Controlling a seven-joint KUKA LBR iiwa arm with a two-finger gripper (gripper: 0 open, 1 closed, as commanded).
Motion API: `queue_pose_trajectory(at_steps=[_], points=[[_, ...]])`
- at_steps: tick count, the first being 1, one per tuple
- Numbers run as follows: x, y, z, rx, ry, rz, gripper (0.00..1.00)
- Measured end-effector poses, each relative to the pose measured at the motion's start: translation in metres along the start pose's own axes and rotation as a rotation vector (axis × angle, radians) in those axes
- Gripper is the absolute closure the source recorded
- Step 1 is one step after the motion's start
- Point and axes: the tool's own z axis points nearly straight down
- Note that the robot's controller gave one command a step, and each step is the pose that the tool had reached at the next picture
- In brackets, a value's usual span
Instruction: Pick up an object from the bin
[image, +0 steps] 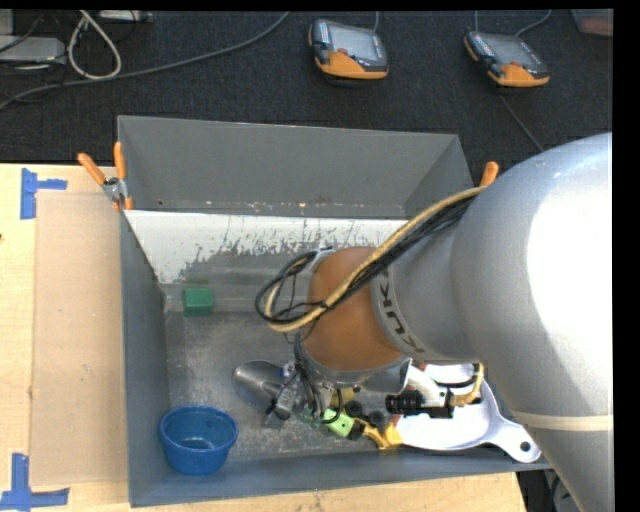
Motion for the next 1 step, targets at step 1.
queue_pose_trajectory(at_steps=[1], points=[[0.0003,-0.0006,-0.0103,0.000,0.001,-0.002,1.00]])
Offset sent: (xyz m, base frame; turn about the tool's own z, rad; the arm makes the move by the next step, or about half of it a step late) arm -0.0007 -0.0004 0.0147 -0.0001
